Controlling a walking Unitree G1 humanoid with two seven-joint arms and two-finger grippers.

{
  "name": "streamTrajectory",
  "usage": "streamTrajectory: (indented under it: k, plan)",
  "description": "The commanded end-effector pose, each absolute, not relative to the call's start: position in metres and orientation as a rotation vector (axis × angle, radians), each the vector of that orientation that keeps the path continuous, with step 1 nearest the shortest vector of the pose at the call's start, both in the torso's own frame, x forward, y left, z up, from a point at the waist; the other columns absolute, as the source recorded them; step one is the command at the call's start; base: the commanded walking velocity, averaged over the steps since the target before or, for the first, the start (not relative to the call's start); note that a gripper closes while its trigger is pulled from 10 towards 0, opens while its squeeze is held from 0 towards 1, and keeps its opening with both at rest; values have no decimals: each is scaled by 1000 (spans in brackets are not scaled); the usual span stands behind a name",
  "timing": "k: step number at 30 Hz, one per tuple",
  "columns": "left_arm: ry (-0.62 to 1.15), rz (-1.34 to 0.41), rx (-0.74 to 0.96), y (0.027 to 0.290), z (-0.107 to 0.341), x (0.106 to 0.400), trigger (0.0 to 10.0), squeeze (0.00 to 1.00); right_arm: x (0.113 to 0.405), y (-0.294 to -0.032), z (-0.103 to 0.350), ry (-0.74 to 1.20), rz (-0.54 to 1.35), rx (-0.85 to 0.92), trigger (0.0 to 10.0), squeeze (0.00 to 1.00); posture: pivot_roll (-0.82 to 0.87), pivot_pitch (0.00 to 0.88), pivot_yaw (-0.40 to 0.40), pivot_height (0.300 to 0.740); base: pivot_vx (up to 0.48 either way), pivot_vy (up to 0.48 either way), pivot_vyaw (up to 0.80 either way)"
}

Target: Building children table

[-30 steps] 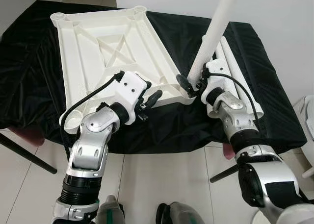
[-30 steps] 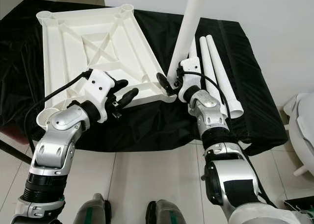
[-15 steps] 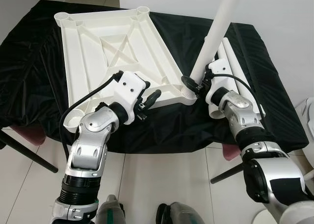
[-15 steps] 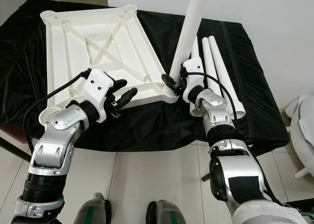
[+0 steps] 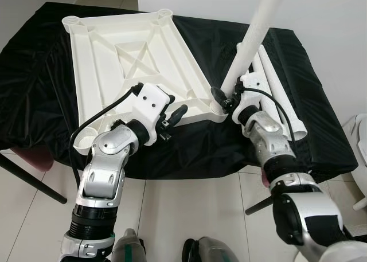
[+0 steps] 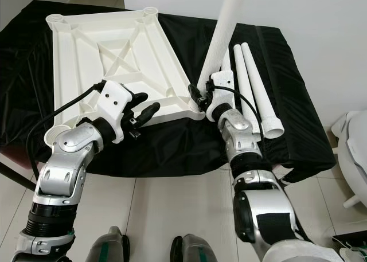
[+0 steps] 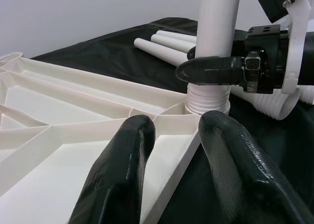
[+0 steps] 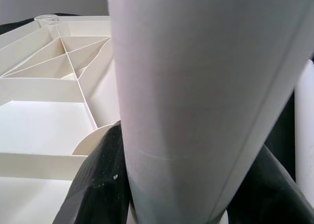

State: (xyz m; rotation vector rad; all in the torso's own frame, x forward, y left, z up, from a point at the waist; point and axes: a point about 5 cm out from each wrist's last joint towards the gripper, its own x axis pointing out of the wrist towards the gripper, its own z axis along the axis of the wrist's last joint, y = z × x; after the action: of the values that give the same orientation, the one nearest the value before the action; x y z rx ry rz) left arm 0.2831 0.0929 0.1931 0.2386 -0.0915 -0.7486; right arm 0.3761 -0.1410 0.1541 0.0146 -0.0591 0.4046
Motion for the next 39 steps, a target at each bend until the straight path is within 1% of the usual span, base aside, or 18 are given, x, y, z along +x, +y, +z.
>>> streamTrajectory:
  k: [1,4,9,11,14,18,21,22,25,27,33,39]
  plan:
    - [-106,-610,245,98,195,286,10000,0,372,-139,135,21,392,67,10000,0,58,49,-55,740,0,0,0]
    - [-107,-614,245,97,195,286,10000,0,372,-140,133,36,352,93,10000,0,57,52,-56,740,0,0,0]
    - [-107,-615,245,97,194,286,10000,0,371,-136,133,31,313,80,10000,0,57,52,-56,740,0,0,0]
    - [-108,-612,243,97,195,286,10000,0,368,-127,133,19,254,61,10000,0,59,52,-60,740,0,0,0]
    - [-108,-612,242,97,195,286,10000,0,368,-126,133,16,248,60,10000,0,59,52,-60,740,0,0,0]
    - [-110,-606,241,98,195,285,10000,0,364,-113,135,-9,137,71,10000,0,65,51,-66,740,0,0,0]
    - [-110,-605,241,98,195,285,10000,0,363,-111,135,-14,123,72,10000,0,65,51,-66,740,0,0,0]
    - [-110,-604,241,98,195,285,10000,0,362,-109,134,-8,101,81,10000,0,68,50,-67,740,0,0,0]
    - [-112,-600,240,99,195,285,10000,0,357,-108,135,-22,-75,108,10000,0,68,51,-65,740,0,0,0]
    - [-112,-600,241,99,195,285,10000,0,357,-105,135,-11,-140,129,10000,0,70,50,-66,740,0,0,0]
    - [-113,-601,243,99,195,285,10000,0,357,-95,138,4,-164,166,10000,0,73,49,-65,740,0,0,0]
    - [-113,-601,241,99,195,284,10000,0,360,-98,138,43,-208,165,10000,0,74,45,-67,740,0,0,0]
